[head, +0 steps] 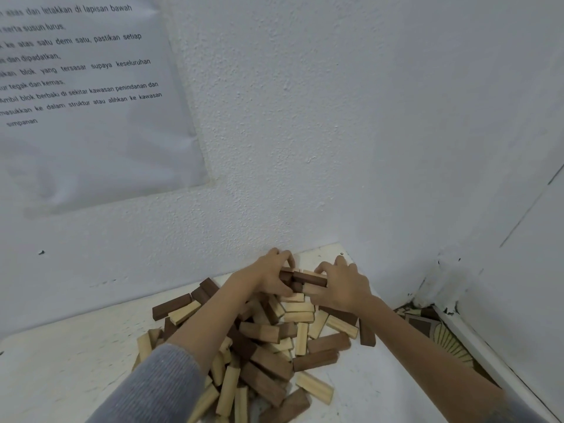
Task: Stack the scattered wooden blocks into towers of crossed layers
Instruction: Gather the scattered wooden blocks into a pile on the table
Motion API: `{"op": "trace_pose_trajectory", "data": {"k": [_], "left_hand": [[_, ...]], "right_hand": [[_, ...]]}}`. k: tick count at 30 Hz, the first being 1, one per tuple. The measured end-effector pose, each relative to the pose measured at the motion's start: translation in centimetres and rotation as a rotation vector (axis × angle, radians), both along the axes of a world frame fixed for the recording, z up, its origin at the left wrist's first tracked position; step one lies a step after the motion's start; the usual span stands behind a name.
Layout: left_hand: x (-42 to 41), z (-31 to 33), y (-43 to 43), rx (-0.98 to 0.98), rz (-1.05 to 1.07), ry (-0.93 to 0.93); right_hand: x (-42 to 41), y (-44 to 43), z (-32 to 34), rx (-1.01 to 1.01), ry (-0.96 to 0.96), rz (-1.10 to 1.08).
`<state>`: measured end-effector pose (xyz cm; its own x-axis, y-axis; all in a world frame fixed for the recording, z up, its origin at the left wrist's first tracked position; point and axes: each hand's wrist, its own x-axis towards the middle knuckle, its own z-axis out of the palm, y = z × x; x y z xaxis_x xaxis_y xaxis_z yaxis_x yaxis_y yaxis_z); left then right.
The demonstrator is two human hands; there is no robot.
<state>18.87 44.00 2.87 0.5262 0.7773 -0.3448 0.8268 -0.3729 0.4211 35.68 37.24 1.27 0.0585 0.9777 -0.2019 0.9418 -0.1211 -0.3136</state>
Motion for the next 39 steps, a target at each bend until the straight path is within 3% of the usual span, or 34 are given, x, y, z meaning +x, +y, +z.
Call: {"op": "trace_pose_trajectory", "data": {"k": [12,24,31,39], "left_hand": [[0.1,-0.3,0.2,0.01,-0.092,-0.003],[-0.8,-0.8,-0.8,0.116,-0.106,-0.138],[-1.9,-0.6,-0.9,0.18,-0.084,-0.223],[-4.9,1.8,-1.8,0.236,-0.029,-0.411]], "right_hand": [[1.8,0.3,-1.3,0.084,0.242,-0.043],[1.3,1.2,-2.0,0.034,0.141,-0.005],[0.8,1.2,-2.0,0.089,0.187,-0.01],[-0.3,-0.5,0.9,0.262,0.423,-0.008]]}}
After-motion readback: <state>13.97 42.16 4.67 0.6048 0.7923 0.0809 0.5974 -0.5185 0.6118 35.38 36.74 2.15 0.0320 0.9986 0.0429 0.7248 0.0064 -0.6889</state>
